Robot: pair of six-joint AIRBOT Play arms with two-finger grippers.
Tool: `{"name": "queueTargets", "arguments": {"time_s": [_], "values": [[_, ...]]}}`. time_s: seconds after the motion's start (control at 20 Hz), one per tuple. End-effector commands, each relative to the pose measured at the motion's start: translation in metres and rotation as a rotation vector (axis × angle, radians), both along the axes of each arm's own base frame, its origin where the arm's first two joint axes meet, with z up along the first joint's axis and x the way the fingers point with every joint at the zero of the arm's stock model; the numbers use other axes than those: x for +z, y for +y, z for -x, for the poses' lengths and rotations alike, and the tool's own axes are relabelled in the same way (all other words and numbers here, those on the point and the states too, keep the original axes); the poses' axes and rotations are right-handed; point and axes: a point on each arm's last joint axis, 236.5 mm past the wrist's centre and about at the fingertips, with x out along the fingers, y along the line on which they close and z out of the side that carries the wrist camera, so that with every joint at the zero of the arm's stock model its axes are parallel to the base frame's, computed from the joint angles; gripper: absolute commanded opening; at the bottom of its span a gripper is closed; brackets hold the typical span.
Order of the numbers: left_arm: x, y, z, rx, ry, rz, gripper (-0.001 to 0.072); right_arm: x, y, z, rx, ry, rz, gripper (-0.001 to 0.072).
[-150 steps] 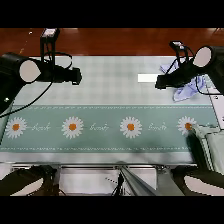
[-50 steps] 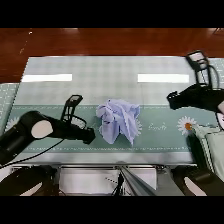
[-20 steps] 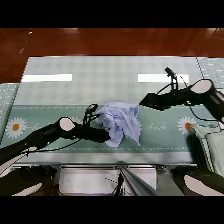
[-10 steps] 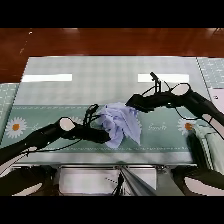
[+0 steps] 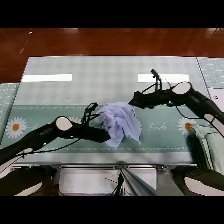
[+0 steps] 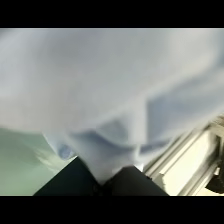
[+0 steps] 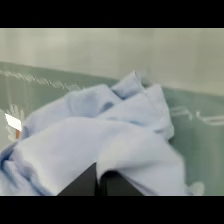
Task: Fold the shirts.
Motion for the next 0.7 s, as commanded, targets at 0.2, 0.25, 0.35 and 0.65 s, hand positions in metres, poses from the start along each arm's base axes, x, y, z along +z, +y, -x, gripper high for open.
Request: {"name": "queueTargets", "arguments": {"time_s": [0.2,0.25,0.35,0.65], "values": [[0.214,0.043,-0.061,0.122,-0.493,0.268,0.0025,0.153,-0.095,-0.028,-0.093,-0.43,0.124,0.0031],[0.253,0.056,-0.065,0.155,-0.596,0.297,0.0025,0.182,-0.107,-0.024,-0.113,-0.509,0.154,0.0031],[0.321,0.085,-0.065,0.22,-0.794,0.316,0.0025,0.237,-0.128,-0.015,-0.158,-0.66,0.214,0.0031],[0.392,0.126,-0.049,0.268,-0.964,0.217,0.0025,0.353,-0.144,0.031,-0.257,-0.925,0.243,0.003]]}}
